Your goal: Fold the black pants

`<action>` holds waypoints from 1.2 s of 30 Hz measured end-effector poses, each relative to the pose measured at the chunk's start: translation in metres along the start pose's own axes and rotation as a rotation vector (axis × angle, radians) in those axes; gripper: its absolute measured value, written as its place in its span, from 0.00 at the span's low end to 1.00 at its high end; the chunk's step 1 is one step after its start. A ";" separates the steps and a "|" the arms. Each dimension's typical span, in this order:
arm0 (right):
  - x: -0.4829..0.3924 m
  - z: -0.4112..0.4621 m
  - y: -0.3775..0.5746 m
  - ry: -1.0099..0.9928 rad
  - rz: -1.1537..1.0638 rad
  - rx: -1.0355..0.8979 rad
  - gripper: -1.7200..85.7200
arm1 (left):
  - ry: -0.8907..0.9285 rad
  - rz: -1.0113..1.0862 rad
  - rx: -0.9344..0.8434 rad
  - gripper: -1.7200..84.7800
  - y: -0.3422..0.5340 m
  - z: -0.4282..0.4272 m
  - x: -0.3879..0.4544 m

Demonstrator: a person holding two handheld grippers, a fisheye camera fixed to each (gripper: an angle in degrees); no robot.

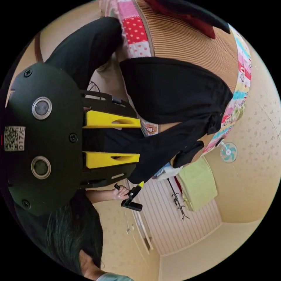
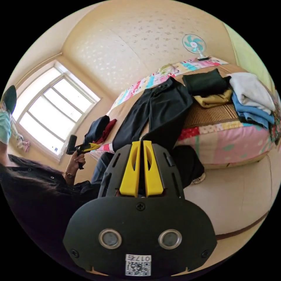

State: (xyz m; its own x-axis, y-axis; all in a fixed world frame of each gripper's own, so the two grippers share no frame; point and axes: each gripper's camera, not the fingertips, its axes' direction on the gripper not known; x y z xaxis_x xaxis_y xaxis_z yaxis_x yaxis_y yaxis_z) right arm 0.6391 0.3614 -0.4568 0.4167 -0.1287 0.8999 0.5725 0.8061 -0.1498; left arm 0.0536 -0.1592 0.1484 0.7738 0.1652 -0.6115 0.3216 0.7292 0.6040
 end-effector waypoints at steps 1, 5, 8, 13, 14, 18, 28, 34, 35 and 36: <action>-0.020 0.019 -0.011 -0.082 -0.063 -0.034 0.05 | 0.071 0.081 -0.006 0.18 -0.016 0.008 0.025; -0.062 0.084 -0.019 -0.242 -0.219 -0.183 0.05 | 0.154 0.142 -0.119 0.19 -0.063 0.052 0.055; -0.064 0.119 -0.011 -0.312 -0.252 -0.284 0.06 | 0.241 0.068 -0.282 0.07 -0.063 0.100 0.035; 0.004 0.144 -0.055 -0.351 -0.250 -0.632 0.13 | 0.139 0.077 -0.244 0.02 -0.026 0.105 0.032; 0.017 0.144 -0.069 -0.294 -0.213 -0.621 0.16 | 0.140 0.100 -0.217 0.01 -0.018 0.100 0.039; 0.102 0.160 -0.190 0.079 -0.034 -0.421 0.21 | 0.155 0.140 -0.171 0.01 0.000 0.088 0.054; 0.243 0.318 -0.352 0.489 0.432 -0.214 0.10 | 0.323 0.087 -0.101 0.01 0.018 0.038 0.019; 0.136 0.312 -0.373 0.642 0.272 0.084 0.05 | 0.400 0.048 0.043 0.01 0.029 -0.032 -0.022; 0.115 0.313 -0.374 0.629 0.232 0.122 0.05 | 0.390 0.037 0.067 0.01 0.036 -0.045 -0.027; 0.071 0.317 -0.375 0.592 0.143 0.183 0.05 | 0.381 0.028 0.073 0.01 0.040 -0.050 -0.029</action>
State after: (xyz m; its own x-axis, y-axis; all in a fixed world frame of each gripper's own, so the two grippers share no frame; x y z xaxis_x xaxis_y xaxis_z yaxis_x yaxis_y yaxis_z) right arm 0.2304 0.2328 -0.2065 0.8299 -0.2678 0.4895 0.3741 0.9179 -0.1320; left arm 0.0164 -0.1013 0.1648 0.5294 0.4290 -0.7319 0.3518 0.6741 0.6495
